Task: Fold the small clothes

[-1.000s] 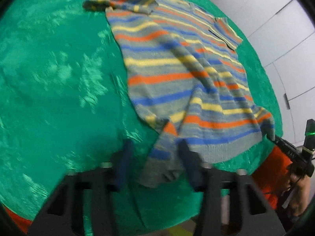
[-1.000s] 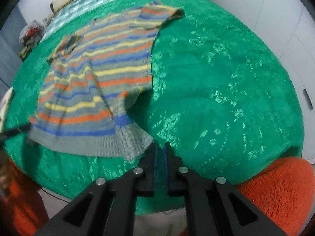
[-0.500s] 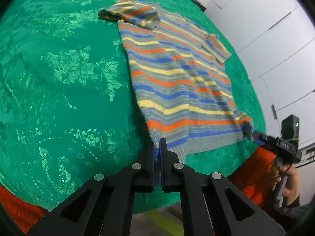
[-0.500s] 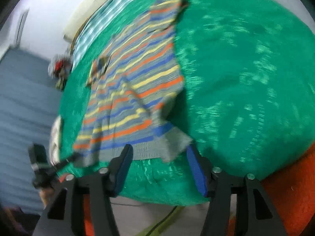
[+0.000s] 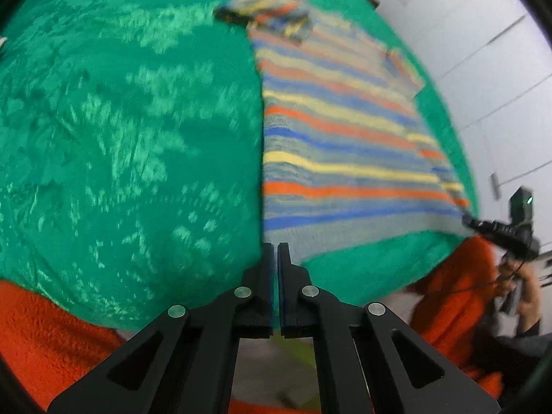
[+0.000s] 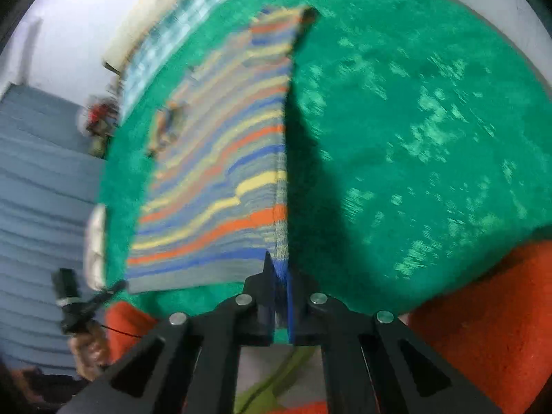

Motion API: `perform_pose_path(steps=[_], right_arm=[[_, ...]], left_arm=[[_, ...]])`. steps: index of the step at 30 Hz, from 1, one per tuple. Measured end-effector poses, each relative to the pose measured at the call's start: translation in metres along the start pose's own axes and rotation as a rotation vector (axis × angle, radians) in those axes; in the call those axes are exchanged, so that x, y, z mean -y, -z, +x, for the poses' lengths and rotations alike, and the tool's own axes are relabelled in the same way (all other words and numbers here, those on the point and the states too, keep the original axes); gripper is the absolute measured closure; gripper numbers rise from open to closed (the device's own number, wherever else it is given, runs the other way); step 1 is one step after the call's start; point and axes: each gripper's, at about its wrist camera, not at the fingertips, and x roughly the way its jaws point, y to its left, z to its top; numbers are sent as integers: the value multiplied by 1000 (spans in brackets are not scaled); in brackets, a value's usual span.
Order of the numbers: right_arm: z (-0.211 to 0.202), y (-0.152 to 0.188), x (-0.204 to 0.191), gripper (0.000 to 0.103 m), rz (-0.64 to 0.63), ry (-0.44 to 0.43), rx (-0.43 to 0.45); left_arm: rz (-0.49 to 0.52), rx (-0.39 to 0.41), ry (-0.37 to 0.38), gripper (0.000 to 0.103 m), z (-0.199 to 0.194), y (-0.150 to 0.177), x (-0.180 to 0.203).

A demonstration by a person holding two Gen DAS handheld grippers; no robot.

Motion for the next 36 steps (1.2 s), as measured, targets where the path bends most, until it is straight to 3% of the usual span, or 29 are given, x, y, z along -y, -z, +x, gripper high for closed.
perform_pose_path(steps=[3,5,6,9,10,11,15,17,18,19,20,27,32,36], right_arm=[[24,4,3,99,-19,80,-35],[27,3,-3,98,-32,103,-16],[27,2,-6,97,-43,102,-5],[23,0,-13,81,-65,70,-1],[22,2,-13,65,-68,55,-2],[18,3,-14,54,-68,32,7],[14,7,-6,52,-77,-10,6],[23,5,-2,52,-88,-39,-11],[32,3,-2,58,-93,-56,-25],[37,2,0,91,-85,-44,-27],[38,0,4,99,-65,-25,-25],[2,6,8,99,-58,-25,-58],[36,6,27,99,-17,47,-141],[44,5,22,100,-49,107,-138]], left_arm=[[-37,-39,-21,103,16,6,-7],[-25,-8,-16,103,13,9,-5],[-30,12,-5,94,10,9,-5],[-93,31,52,37,-2,12,-13],[-106,57,68,33,-6,12,-16],[-118,69,75,33,-8,10,-16],[-120,34,84,38,20,-4,-12],[-115,-9,91,74,39,-5,-5],[-106,-36,103,98,49,-7,1],[-105,-45,100,100,53,-7,5],[-100,-35,83,100,51,-7,9],[-39,-13,69,100,6,9,3],[-29,-78,-14,101,34,9,-1],[17,-72,-90,100,44,11,10]])
